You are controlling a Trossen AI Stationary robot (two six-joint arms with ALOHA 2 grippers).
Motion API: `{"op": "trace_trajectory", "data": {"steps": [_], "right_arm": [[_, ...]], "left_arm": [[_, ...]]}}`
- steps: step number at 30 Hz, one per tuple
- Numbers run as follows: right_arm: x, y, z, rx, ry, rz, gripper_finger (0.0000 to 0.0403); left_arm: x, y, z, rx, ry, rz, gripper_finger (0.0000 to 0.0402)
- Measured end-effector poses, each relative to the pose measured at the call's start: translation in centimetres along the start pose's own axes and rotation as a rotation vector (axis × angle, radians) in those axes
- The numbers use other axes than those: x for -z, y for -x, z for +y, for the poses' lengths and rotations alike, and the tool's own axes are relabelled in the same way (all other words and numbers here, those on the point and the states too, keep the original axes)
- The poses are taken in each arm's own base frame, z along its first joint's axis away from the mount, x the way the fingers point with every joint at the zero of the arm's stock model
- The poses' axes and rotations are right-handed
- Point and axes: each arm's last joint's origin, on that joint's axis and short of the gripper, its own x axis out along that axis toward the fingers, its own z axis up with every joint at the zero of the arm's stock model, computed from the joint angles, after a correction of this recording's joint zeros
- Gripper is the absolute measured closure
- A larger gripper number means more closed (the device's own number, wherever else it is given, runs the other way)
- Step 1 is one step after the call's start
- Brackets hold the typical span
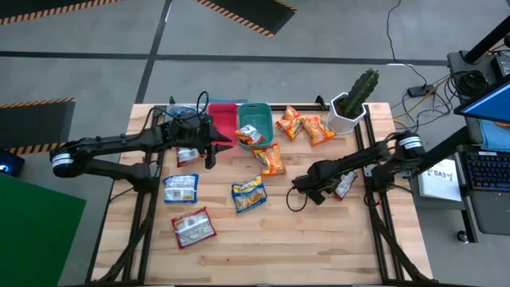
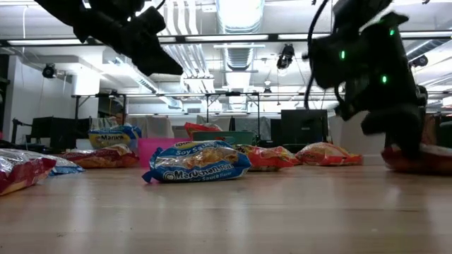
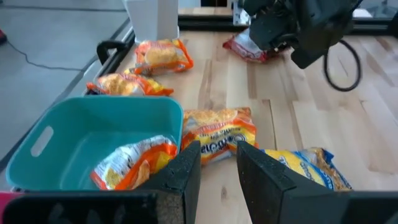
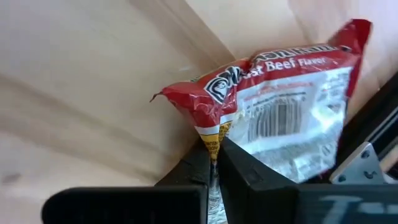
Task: Sort Maruchan noodles
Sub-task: Put the red noodle pack into the red bin
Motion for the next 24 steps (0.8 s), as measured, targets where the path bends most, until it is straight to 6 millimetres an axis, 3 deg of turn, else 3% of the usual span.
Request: {"op": "trace_trajectory", "data": {"steps": [5, 10, 17, 24], "right_arm": [[1.0, 3.0, -1.3, -0.107, -0.037, -0.13, 0.0394], [2.0, 6.6, -3.7, -0.262, -0.134, -0.306, 0.0394], [2.3, 10.9, -5.9, -0.536, -0.228, -0.783, 0.0394], [1.4, 14.6, -5.6, -0.712, -0.132, -1.22, 0.0394]], "left_arm": [[-0.6, 0.6, 0.0, -0.008, -0.011, -0.051, 0.0315], [-1.6, 2.8, -0.3, -0.023, -0.058, -0.133, 0.0315], [-3.0, 6.7, -0.8, -0.054, -0.102, -0.306, 0.0315], [-2.9, 9.4, -1.4, -0.07, -0.127, -0.381, 0.0315]]}}
